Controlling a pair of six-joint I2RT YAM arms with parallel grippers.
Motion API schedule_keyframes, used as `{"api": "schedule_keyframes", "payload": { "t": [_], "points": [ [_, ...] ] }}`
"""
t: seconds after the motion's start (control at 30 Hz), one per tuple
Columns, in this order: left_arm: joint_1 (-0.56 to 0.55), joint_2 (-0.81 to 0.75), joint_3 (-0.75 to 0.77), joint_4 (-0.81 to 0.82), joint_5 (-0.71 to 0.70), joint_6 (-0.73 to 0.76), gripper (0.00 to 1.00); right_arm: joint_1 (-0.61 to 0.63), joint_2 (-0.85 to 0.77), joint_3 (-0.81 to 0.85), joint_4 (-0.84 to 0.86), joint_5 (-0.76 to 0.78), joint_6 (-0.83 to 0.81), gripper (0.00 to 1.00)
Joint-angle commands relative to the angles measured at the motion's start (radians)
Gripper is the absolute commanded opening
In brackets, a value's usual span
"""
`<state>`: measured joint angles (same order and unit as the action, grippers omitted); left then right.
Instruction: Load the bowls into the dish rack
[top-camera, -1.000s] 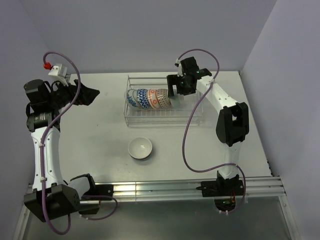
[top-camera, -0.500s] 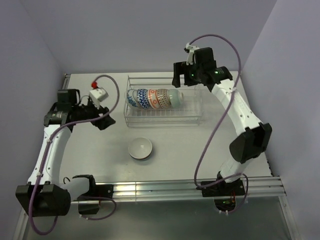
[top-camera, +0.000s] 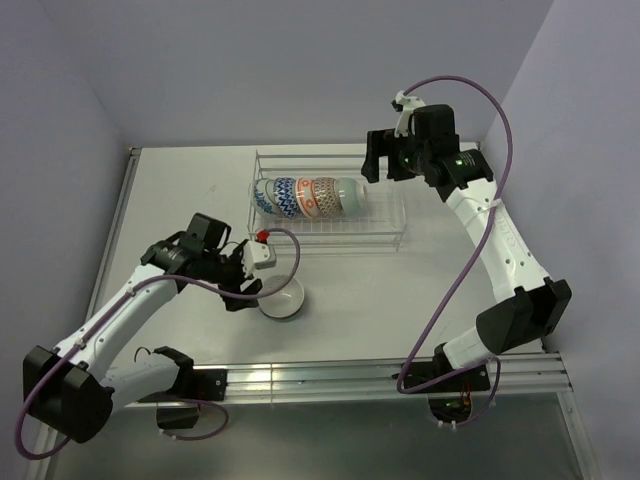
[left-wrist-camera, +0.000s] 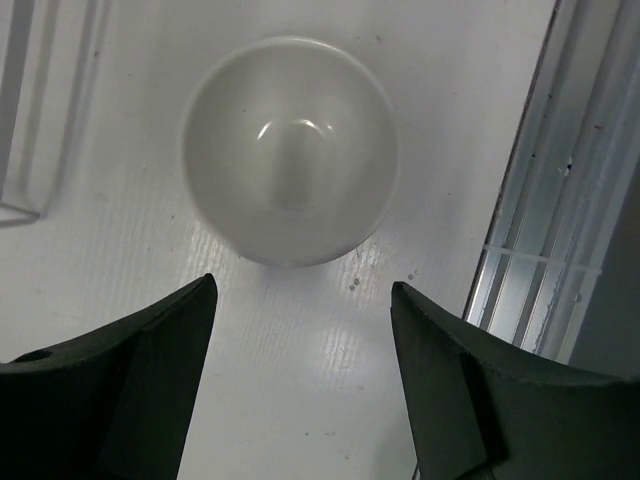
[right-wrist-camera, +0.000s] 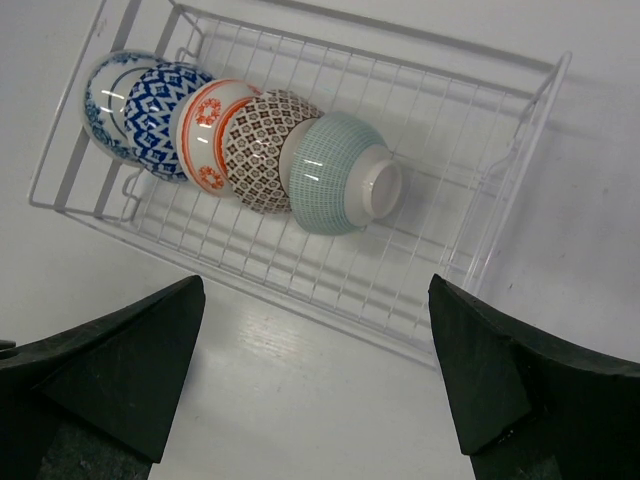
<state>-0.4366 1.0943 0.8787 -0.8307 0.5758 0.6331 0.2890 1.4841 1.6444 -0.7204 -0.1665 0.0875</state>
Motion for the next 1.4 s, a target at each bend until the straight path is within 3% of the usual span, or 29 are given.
{"api": "schedule_keyframes", "payload": {
  "t": [0.0,0.17,0.67,1.07,1.3,1.37],
  "points": [
    [-0.074,-0.027,-0.003,-0.001,0.033,0.117,0.75,-0.013,-0.045,-0.015,0.013,-0.039,-0.015,1.00],
    [-0.172,0.052,-0.001,-0.012,0.024,0.197,0.73,-0.021,-0.042,-0.011,-0.004,-0.091,-0.023,1.00],
    [-0.241,0.266,0.011,-0.013,-0.019,0.369,0.64,-0.077,-0.025,-0.037,-0.016,-0.171,0.008,1.00],
    [-0.248,0.338,0.034,-0.024,-0.021,0.401,0.43,-0.093,-0.016,-0.044,-0.013,-0.194,0.017,1.00],
    [-0.251,0.338,0.051,-0.044,-0.014,0.404,0.24,-0.100,-0.015,-0.051,-0.014,-0.205,0.015,1.00],
    [-0.249,0.334,0.060,-0.057,-0.007,0.402,0.22,-0.103,-0.013,-0.048,-0.014,-0.211,0.015,1.00]
  ]
}}
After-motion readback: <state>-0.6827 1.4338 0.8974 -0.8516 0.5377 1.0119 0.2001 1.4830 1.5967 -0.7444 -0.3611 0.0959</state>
